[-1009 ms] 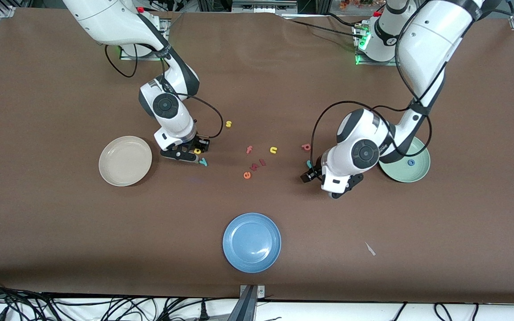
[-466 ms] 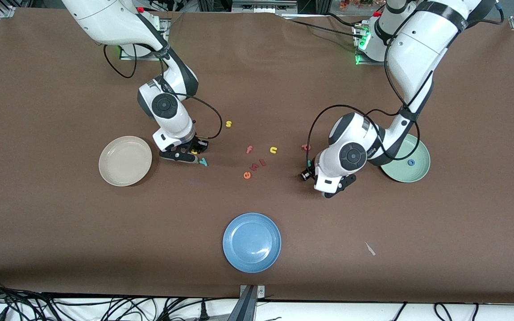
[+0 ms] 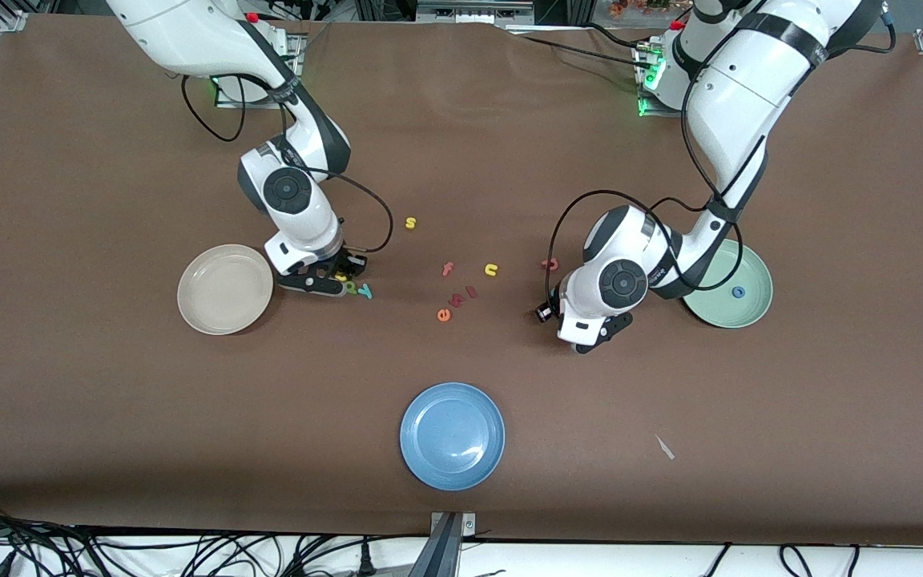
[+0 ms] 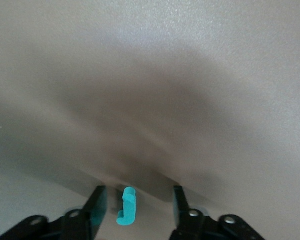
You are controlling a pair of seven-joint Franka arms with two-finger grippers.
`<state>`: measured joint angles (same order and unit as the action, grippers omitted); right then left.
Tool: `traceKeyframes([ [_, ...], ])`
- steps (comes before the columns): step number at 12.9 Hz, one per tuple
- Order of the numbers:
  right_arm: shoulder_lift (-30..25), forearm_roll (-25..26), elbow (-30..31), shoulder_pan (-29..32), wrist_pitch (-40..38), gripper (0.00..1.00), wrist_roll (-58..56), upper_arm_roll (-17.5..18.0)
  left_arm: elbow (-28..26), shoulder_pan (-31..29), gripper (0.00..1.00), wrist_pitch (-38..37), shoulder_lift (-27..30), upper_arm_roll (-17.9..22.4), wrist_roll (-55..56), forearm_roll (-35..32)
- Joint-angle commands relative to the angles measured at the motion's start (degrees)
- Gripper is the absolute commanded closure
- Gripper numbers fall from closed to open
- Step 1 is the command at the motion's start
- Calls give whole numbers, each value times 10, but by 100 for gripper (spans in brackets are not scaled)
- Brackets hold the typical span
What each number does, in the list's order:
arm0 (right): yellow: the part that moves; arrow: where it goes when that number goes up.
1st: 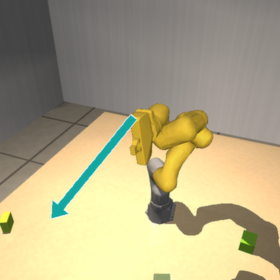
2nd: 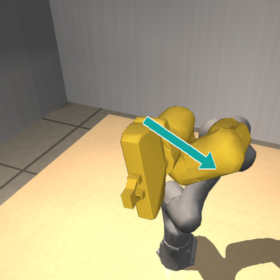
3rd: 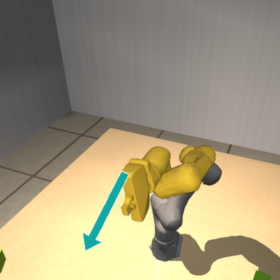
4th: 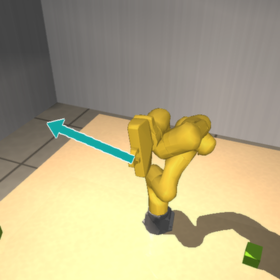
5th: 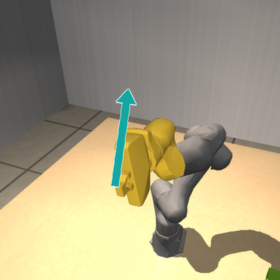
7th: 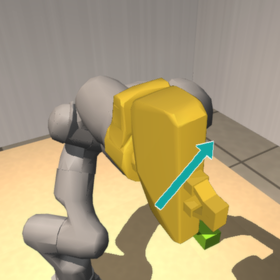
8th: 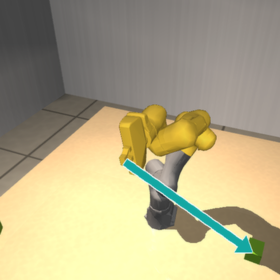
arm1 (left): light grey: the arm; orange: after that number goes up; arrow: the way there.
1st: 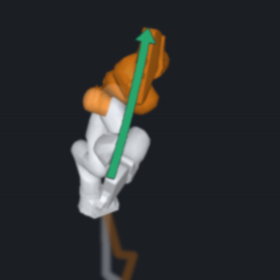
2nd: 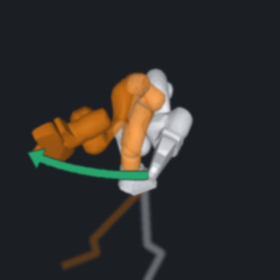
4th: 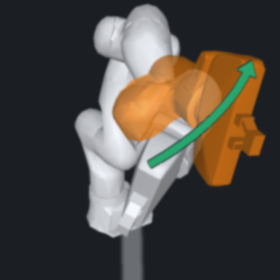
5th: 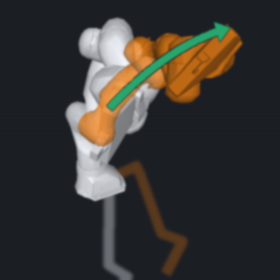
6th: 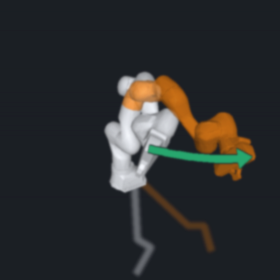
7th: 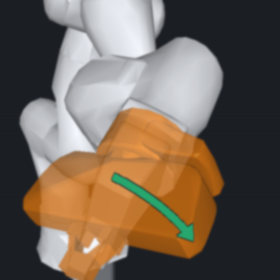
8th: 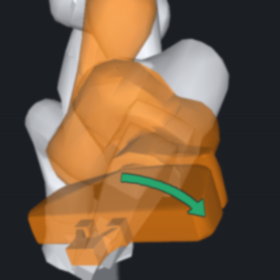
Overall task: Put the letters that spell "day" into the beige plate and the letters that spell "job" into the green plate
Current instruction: 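Drop the j in the green plate while the right gripper drops a in cream plate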
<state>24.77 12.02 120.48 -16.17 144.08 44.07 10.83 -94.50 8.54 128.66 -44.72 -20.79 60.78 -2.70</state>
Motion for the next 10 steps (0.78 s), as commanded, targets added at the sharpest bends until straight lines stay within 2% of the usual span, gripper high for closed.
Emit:
traceKeyframes([
  [1,-67,7,18,39,-58,83,-77,3,11,10,66,-3,-5,7,20,-20],
  [3,-91,7,19,81,-95,81,-155,2,11,10,85,-6,-4,7,20,-20],
  [5,-108,6,19,139,-123,73,-264,2,11,8,100,-8,-4,7,16,-21],
  [6,-111,5,19,158,-126,70,-309,-4,12,6,100,-9,0,7,14,-21],
  [7,-112,4,20,163,-129,66,-338,-26,13,-2,100,-20,6,6,10,-21],
  [8,-111,1,21,163,-129,45,-353,-39,14,-10,100,-45,25,5,-2,-21],
  [9,-109,-1,22,163,-128,29,-355,-39,15,-22,100,-76,45,2,-19,-20],
  [10,-106,-3,21,163,-128,18,-349,-39,15,-39,100,-114,72,0,-45,-12],
])
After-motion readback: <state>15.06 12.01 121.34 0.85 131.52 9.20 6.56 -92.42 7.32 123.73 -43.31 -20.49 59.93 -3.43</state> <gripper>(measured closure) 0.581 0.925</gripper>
